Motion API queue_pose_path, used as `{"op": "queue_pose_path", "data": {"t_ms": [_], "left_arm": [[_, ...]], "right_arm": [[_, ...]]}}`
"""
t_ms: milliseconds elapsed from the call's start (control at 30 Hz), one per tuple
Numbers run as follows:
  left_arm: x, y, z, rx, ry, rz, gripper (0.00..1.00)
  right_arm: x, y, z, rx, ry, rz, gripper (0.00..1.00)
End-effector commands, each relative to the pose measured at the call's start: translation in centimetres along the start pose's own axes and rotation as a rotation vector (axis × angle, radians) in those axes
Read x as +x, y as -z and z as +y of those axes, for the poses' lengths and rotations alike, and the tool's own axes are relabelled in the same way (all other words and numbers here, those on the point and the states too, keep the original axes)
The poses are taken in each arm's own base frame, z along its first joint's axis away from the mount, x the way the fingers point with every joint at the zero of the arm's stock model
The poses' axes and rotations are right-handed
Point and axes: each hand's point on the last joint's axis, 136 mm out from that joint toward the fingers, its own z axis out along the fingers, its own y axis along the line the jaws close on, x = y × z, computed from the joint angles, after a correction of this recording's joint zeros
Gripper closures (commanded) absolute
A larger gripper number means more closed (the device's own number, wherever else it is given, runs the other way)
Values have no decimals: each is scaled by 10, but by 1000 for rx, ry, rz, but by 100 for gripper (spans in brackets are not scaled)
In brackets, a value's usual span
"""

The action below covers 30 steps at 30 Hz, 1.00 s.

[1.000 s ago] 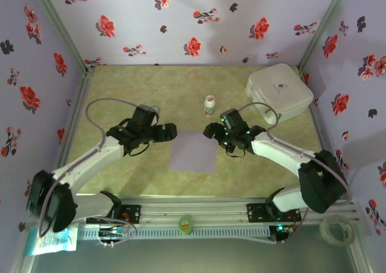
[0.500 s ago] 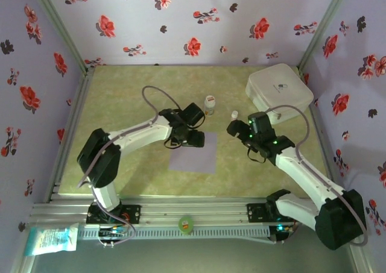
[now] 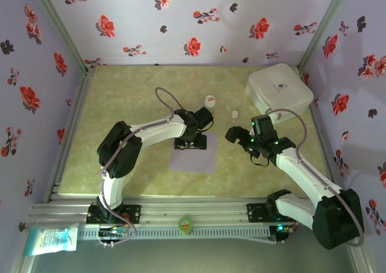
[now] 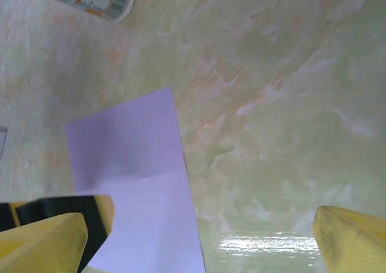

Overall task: Fold a paper plane with a square sheet of paper (pick it up from the middle)
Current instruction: First fold the square sheet of paper in half at the center of the table.

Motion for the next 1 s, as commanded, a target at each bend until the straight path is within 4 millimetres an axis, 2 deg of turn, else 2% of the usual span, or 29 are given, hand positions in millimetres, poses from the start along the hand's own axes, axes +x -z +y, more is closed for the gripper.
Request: {"op": "queue_pose_path", "data": {"t_ms": [0,267,967], "left_arm": [[-5,-2,2,-38,1,-6,19],[-6,-16,-6,-31,-4,10,16],[6,-40,3,-102,-23,84,16]], "right_arm": [[9,-4,7,-62,24,50,1],[23,-14,8,-96,12,126,1],[24,-22,-9,-22,0,129,1]]}}
